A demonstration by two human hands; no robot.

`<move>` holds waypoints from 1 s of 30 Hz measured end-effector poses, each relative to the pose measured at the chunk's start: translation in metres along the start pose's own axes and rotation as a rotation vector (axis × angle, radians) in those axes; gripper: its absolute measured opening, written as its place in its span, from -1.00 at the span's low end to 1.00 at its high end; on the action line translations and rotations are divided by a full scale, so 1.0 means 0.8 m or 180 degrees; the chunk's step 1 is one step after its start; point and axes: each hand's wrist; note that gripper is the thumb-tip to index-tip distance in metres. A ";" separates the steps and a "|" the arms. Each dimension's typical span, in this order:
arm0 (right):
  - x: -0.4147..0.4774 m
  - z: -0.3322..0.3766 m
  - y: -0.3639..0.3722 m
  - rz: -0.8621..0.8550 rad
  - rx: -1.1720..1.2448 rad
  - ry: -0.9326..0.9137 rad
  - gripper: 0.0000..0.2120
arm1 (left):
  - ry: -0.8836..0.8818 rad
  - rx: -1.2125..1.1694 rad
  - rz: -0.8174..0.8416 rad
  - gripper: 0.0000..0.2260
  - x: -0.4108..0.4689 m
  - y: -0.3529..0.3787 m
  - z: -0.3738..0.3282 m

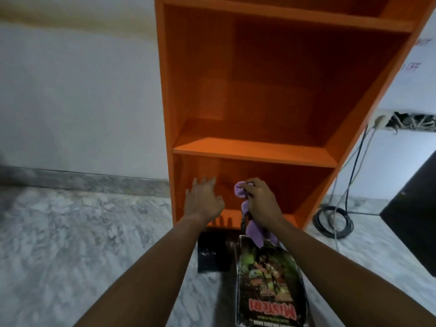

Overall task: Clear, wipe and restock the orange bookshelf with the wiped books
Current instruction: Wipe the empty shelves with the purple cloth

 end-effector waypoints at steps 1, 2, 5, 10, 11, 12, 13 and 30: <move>0.000 -0.013 -0.006 -0.0189 0.0079 0.0157 -0.74 | 0.0062 0.0062 0.0110 -0.36 0.003 0.009 -0.003; -0.006 -0.038 -0.011 -0.0392 0.0067 0.0341 -0.73 | 0.0109 0.0101 0.0260 -0.36 0.008 0.032 -0.010; 0.003 -0.102 -0.024 -0.0877 -0.0121 0.0782 -0.73 | 0.0116 0.0165 0.0604 -0.37 0.037 0.088 -0.018; 0.033 -0.214 -0.008 -0.0987 -0.0155 0.1514 -0.71 | -0.0098 0.0217 0.0900 -0.40 0.106 0.192 0.007; 0.034 -0.236 0.001 -0.0822 -0.0240 0.1684 -0.65 | -0.0147 0.0210 0.0925 -0.39 0.116 0.207 0.018; 0.031 -0.259 0.015 -0.0576 -0.0394 0.1749 -0.61 | -0.0182 0.0242 0.0938 -0.41 0.128 0.224 0.031; 0.029 -0.279 0.029 -0.0370 -0.0495 0.1856 -0.61 | -0.0188 0.0274 0.0915 -0.47 0.137 0.236 0.042; 0.180 -0.268 0.162 0.0526 -0.0272 0.0336 -0.53 | -0.0045 0.0713 -0.0196 -0.64 0.182 0.279 0.118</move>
Point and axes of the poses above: each hand's wrist, its own x-axis towards the middle knuckle, its own y-axis out of the palm, z = x × y, and after that the axes turned 7 degrees about x, right-handed
